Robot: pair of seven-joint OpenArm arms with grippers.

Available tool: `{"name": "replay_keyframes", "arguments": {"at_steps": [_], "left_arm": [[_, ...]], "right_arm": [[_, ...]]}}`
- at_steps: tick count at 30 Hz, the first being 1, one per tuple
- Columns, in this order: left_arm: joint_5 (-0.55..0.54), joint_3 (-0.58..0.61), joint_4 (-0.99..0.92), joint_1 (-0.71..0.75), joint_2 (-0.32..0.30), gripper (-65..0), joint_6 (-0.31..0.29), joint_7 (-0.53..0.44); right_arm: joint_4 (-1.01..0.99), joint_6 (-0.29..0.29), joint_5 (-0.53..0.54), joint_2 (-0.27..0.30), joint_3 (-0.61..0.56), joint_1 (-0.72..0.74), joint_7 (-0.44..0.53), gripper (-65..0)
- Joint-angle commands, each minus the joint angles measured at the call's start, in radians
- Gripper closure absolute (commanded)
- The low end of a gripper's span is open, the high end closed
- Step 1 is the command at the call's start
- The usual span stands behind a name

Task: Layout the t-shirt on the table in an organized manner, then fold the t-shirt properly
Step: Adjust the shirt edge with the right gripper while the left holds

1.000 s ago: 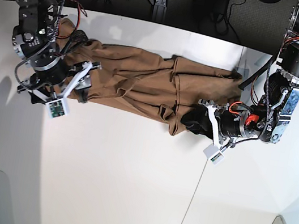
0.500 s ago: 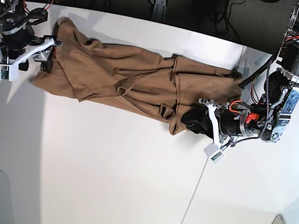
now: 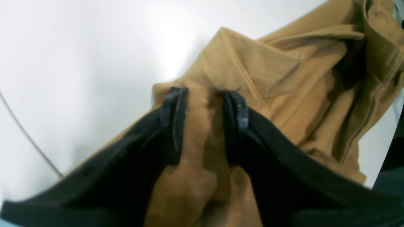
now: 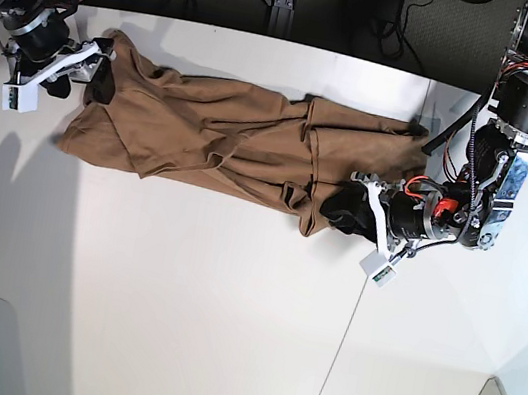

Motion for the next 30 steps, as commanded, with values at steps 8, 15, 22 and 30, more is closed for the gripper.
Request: {"name": "replay_keyframes", "arguments": {"at_steps": [8, 15, 22, 30], "left_arm": [[0.021, -0.003, 0.006, -0.013, -0.012, -24.1, 0.007, 0.024], [0.021, -0.003, 0.006, -0.013, -0.012, -24.1, 0.007, 0.024], [0.021, -0.003, 0.006, -0.013, -0.012, -24.1, 0.007, 0.023], [0.021, -0.003, 0.006, -0.013, -0.012, -24.1, 0.007, 0.023]], "right_arm": [[-0.033, 0.004, 0.017, 0.011, 0.005, 0.006, 0.051, -44.7], [-0.170, 0.005, 0.023, 0.011, 0.005, 0.083, 0.052, -44.7], [-0.209, 0.100, 0.140, -0.041, 0.005, 0.119, -0.038, -44.7], [-0.209, 0.102, 0.138, -0.085, -0.025, 0.120, -0.032, -44.5]]}}
